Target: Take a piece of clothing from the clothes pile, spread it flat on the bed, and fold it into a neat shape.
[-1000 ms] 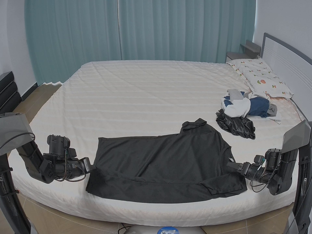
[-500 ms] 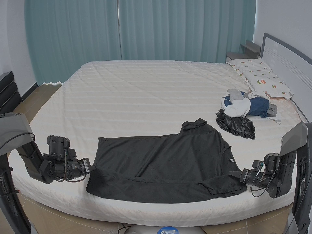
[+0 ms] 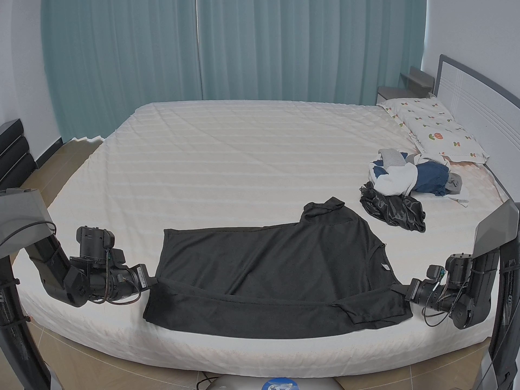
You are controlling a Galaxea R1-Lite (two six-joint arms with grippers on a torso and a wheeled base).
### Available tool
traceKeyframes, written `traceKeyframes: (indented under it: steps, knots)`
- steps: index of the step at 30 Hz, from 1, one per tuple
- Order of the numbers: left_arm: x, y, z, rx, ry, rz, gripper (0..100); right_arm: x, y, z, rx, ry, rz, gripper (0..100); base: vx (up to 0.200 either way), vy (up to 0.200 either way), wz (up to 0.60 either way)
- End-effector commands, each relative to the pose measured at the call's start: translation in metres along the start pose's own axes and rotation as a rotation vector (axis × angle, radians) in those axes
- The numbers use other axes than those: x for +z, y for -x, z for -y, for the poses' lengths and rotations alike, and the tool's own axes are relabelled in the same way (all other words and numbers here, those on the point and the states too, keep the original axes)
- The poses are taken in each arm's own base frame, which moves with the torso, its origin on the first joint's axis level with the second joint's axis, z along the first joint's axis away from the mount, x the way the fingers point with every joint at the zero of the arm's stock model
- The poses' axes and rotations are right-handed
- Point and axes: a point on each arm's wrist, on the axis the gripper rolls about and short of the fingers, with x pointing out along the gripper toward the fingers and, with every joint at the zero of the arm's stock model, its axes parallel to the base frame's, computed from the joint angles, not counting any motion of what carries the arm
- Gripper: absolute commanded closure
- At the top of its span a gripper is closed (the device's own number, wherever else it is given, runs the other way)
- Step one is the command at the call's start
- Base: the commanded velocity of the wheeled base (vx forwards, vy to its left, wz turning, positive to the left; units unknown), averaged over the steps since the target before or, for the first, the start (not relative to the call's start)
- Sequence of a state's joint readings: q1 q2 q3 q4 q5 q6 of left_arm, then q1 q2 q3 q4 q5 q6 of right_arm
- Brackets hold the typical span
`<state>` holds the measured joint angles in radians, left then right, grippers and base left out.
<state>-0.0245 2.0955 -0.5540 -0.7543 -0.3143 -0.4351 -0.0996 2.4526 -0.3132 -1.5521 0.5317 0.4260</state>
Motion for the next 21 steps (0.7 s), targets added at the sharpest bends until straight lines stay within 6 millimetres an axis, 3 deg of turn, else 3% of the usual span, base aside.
traceKeyframes:
  steps: [1, 11, 21]
  knots:
    - [0.003, 0.006, 0.001, -0.001, 0.001, 0.018, 100, 0.011, 0.010, -0.008, 0.015, 0.016, 0.047, 100, 0.000, 0.000, 0.00]
    - [0.016, 0.034, 0.004, 0.002, 0.006, 0.062, 100, 0.025, 0.021, -0.020, 0.040, 0.026, 0.098, 100, 0.000, 0.000, 0.00]
    - [0.013, 0.042, 0.001, 0.036, -0.022, 0.005, 100, 0.033, 0.047, -0.043, 0.075, 0.063, 0.142, 100, 0.000, 0.000, 0.00]
